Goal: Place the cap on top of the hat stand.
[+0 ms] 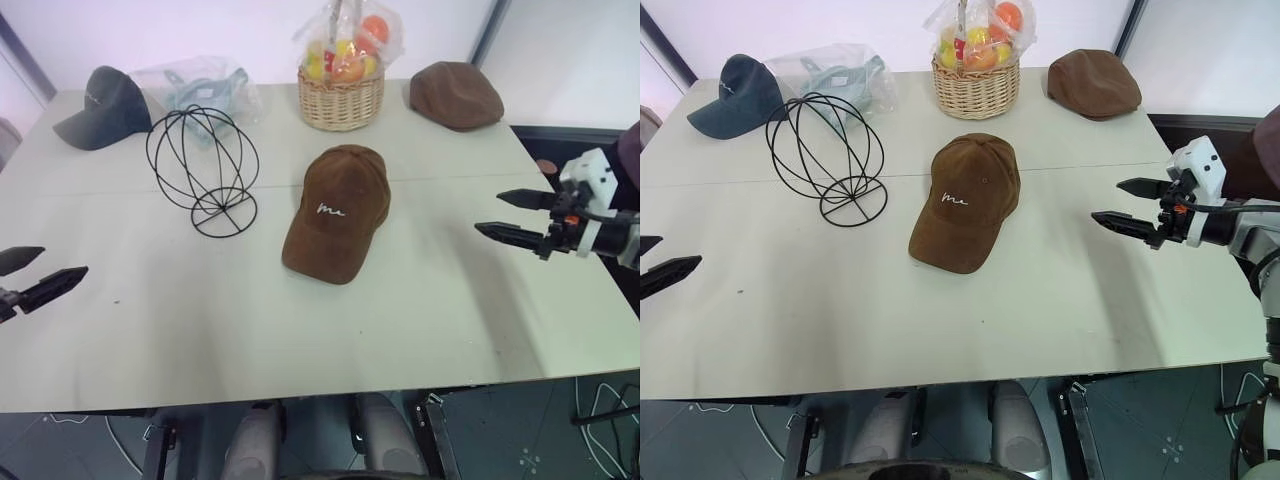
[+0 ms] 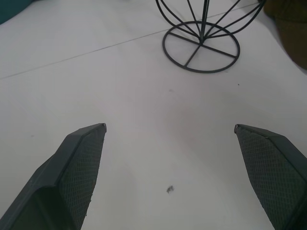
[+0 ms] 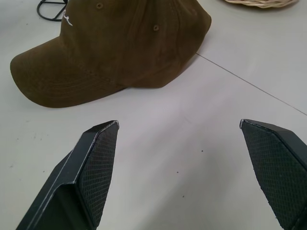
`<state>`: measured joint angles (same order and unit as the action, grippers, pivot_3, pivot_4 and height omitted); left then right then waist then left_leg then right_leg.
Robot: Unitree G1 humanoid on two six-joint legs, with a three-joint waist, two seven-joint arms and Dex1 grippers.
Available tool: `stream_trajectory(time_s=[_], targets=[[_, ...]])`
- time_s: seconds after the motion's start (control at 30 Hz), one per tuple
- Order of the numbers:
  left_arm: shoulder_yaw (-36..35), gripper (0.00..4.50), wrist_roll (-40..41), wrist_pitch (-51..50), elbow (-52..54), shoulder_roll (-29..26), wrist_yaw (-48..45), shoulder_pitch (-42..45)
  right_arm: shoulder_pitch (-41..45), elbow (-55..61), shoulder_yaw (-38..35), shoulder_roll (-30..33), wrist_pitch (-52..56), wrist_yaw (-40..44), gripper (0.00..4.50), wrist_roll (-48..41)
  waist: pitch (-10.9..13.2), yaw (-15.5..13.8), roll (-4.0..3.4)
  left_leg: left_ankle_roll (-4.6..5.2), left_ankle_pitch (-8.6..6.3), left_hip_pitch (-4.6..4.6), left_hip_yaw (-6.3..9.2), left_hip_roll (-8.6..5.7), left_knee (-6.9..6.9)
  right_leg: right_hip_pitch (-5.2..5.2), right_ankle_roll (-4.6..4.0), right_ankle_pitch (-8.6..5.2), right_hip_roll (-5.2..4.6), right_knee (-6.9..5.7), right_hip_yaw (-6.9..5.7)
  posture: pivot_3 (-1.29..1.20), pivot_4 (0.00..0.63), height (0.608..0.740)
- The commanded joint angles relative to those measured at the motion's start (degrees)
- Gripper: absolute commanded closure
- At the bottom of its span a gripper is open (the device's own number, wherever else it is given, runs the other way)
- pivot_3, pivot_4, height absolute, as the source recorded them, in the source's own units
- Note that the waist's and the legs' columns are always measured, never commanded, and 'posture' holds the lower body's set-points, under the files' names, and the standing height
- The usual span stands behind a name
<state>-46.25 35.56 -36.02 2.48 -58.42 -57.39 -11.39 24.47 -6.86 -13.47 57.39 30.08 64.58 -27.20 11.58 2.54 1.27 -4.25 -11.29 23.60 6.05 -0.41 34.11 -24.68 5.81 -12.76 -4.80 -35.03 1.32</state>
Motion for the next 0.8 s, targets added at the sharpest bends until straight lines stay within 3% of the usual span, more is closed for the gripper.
stream_trajectory(time_s=[0.03, 0.8], targets=[[-2.1, 0.00, 0.5, 0.0, 1.5, -0.1, -0.6, 0.2, 0.9, 1.7, -0.7, 0.7, -0.3, 0.2, 0.36, -0.2, 0.0, 0.0, 0.00, 0.00, 0.00, 0.00, -0.01, 0.00, 0.00, 0.00, 0.00, 0.00, 0.00, 0.00, 0.00, 0.00, 0.150, 0.740], [-3.5, 0.00, 0.4, -0.8, 1.2, -0.9, -1.5, 1.3, 1.5, 1.3, 0.0, -0.8, -2.2, -0.6, 0.36, 0.6, 0.0, 0.0, 0.00, 0.01, 0.01, -0.03, -0.03, 0.00, 0.02, 0.02, 0.00, 0.01, 0.03, -0.11, 0.00, 0.00, 0.150, 0.740]])
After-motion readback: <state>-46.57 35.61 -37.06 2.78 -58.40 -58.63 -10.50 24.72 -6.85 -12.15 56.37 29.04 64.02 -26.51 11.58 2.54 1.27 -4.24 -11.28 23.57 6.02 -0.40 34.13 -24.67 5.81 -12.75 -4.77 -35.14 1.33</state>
